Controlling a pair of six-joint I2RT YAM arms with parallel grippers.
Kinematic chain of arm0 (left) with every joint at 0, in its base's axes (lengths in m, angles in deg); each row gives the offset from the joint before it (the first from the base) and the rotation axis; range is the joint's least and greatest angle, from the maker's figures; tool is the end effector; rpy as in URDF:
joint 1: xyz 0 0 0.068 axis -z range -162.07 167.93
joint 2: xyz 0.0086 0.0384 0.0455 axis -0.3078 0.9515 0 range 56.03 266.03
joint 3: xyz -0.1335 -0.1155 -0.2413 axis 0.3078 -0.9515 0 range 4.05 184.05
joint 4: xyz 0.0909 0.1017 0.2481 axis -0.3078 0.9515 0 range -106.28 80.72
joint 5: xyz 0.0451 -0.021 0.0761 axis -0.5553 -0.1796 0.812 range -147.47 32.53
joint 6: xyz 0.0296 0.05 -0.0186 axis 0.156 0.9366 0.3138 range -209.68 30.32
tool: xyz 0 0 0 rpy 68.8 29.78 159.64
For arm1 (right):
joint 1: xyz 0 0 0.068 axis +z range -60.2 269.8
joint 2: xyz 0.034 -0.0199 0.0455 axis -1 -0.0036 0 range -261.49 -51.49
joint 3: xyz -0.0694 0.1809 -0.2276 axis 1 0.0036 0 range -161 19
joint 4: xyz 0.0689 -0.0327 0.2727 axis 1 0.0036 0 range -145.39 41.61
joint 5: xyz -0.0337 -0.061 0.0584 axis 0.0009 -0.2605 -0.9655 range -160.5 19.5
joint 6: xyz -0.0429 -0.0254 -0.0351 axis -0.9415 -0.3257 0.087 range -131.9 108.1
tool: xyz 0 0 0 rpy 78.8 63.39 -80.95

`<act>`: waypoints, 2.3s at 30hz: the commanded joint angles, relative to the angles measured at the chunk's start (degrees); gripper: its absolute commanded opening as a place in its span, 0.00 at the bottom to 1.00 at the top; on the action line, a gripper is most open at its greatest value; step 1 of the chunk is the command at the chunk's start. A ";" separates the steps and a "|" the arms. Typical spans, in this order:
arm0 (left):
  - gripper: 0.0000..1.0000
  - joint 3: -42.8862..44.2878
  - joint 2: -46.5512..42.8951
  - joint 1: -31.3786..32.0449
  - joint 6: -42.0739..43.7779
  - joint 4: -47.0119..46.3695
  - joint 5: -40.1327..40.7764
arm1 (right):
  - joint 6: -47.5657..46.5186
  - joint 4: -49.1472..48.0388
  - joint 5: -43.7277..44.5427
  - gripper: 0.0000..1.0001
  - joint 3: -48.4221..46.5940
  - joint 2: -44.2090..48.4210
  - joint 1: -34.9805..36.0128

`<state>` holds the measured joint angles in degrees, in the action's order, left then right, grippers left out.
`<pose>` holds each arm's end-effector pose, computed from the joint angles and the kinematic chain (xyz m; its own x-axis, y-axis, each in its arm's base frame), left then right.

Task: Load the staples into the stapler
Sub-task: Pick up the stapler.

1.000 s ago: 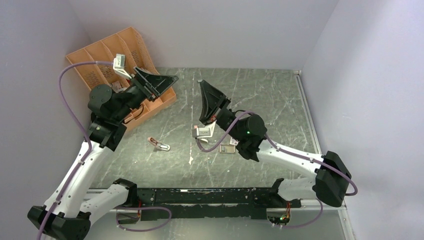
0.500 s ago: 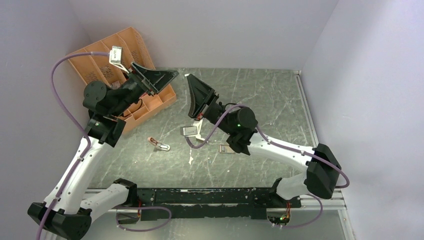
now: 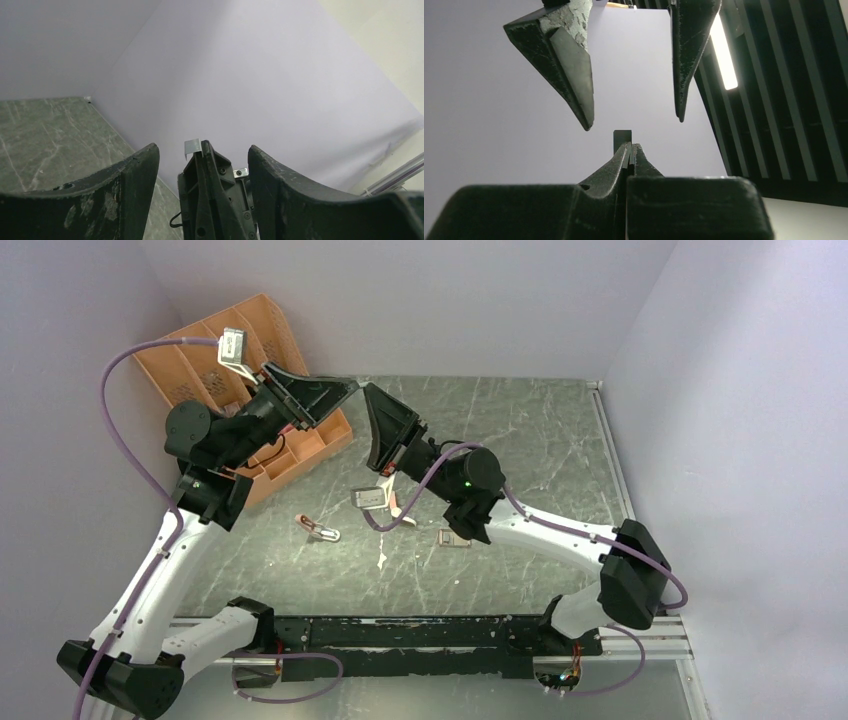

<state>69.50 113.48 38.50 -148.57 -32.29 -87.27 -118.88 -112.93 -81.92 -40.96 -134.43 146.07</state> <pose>0.2020 -0.1000 0.5017 -0.4282 -0.6329 -0.6450 0.7033 0.2149 -0.6777 0.1880 0.2980 0.4202 0.7743 -0.5286 0.3479 0.5657 0.3318 -0.7549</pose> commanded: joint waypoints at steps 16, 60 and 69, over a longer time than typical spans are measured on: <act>0.68 1.09 -1.73 0.20 0.43 -1.57 0.77 | -2.56 -4.78 -5.58 0.00 -4.27 -3.48 -1.25; 0.09 0.29 -0.70 0.23 -1.64 -2.28 0.30 | -3.71 -3.24 -7.69 0.00 -4.01 -2.37 -1.16; 0.07 0.30 -1.03 0.25 -1.32 -1.83 0.86 | -3.50 -2.95 -7.80 0.25 -3.77 -2.26 -1.16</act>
<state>69.48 113.04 38.53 -149.71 -32.74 -86.61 -121.26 -115.79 -88.15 -44.00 -137.81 144.93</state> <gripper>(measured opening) 0.191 0.158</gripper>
